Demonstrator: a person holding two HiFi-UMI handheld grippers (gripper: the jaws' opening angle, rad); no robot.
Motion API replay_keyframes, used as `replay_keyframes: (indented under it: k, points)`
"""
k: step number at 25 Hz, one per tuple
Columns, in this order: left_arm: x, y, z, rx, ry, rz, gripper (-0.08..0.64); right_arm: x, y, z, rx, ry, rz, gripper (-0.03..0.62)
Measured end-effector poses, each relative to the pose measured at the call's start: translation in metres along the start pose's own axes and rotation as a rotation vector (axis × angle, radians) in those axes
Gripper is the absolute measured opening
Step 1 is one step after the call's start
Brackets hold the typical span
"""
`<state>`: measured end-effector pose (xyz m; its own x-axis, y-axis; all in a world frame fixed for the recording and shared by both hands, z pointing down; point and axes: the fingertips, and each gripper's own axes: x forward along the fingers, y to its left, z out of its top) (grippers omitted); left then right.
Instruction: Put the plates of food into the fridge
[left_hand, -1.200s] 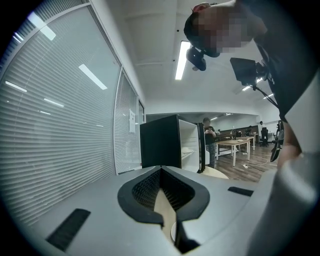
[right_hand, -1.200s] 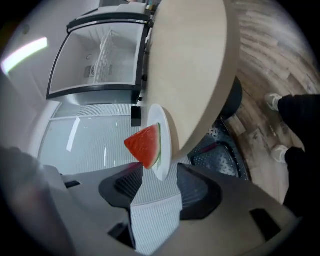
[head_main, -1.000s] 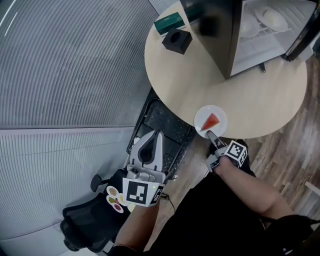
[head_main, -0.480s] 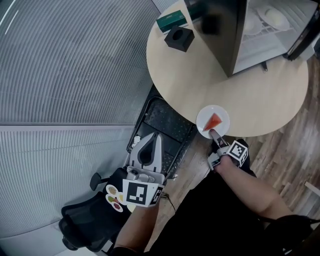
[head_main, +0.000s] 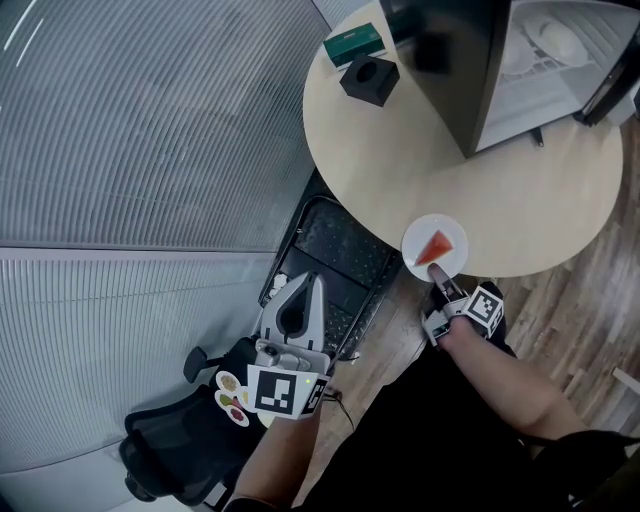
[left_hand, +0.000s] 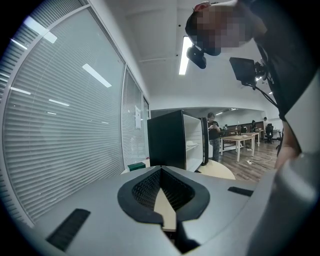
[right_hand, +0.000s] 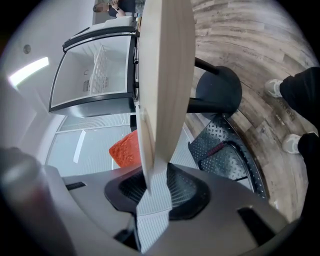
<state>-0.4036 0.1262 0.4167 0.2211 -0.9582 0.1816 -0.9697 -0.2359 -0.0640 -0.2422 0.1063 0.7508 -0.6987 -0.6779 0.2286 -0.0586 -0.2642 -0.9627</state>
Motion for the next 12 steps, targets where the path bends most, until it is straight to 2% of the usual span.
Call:
replay_keyframes:
  k: [2, 12]
  points:
    - [0.0, 0.0, -0.002, -0.008, -0.002, 0.0, 0.002, -0.005, 0.005, -0.004, -0.017, 0.007, 0.011, 0.037]
    - [0.008, -0.008, 0.009, -0.016, -0.045, -0.034, 0.002, -0.025, 0.01, -0.009, -0.047, 0.084, 0.014, 0.026]
